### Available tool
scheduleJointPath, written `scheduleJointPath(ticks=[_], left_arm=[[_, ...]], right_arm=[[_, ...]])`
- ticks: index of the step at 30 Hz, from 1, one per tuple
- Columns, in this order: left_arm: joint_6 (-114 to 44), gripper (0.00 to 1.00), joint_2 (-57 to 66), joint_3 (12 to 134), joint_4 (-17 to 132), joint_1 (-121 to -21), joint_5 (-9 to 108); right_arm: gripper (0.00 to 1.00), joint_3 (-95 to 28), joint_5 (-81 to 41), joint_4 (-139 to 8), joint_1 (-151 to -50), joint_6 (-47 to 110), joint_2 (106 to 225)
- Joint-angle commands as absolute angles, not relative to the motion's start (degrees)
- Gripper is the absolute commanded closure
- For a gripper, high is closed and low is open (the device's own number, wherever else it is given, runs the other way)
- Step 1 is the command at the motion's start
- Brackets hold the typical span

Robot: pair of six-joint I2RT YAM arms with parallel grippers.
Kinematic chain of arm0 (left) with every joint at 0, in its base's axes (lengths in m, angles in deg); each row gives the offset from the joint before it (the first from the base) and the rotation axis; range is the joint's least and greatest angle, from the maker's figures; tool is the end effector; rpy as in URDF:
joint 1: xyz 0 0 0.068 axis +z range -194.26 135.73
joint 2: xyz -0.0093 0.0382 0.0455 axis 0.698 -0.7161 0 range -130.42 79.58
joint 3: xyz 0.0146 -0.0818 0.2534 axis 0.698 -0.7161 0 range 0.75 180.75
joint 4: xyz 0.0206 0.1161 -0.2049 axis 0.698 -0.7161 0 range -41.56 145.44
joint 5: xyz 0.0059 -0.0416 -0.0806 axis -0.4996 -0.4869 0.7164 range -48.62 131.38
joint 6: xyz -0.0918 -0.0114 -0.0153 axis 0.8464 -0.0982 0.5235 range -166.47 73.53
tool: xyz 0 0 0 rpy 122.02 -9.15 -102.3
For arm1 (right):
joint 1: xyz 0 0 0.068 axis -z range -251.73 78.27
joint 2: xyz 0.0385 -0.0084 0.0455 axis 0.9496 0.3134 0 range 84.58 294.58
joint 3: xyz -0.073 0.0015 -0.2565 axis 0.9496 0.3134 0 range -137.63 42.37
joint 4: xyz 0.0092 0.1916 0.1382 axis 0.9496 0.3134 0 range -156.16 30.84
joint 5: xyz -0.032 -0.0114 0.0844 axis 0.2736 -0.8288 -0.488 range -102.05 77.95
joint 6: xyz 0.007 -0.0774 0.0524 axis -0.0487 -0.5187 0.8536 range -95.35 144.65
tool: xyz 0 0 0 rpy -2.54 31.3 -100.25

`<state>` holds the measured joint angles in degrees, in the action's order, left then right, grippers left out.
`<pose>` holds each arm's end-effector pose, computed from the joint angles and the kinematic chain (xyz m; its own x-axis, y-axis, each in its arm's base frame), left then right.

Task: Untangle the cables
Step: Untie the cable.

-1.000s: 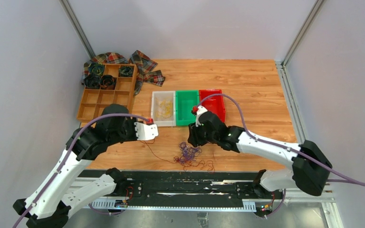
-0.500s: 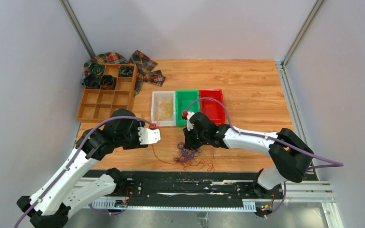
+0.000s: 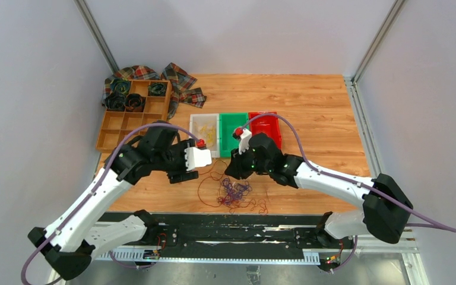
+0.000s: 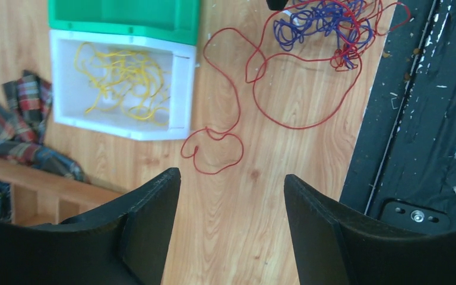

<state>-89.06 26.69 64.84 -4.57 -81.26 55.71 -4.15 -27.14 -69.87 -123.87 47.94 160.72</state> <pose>0.1227 -0.1188 0.3028 0.0402 0.7906 -0.6110 0.9318 0.1911 0.3087 0.1776 0.2642 0.2400 -0.6045 -0.1556 -0.7813 -0.7261 0.5110 0.4601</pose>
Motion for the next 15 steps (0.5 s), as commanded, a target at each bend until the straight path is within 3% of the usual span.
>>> scheduleJointPath(ticks=[1,7,15], left_arm=[[-90.0,0.31,22.4,63.2,-0.1,-81.5,59.2],[-94.8,0.29,19.8,54.9,9.7,-81.6,57.0],[-95.9,0.2,6.9,56.4,16.4,-81.9,61.3]], right_arm=[[0.75,-3.0,-26.2,-63.3,-123.6,48.4,161.8],[0.71,2.2,-24.9,-63.2,-124.4,50.7,161.8],[0.67,3.0,-15.3,-56.0,-124.4,51.7,158.5]])
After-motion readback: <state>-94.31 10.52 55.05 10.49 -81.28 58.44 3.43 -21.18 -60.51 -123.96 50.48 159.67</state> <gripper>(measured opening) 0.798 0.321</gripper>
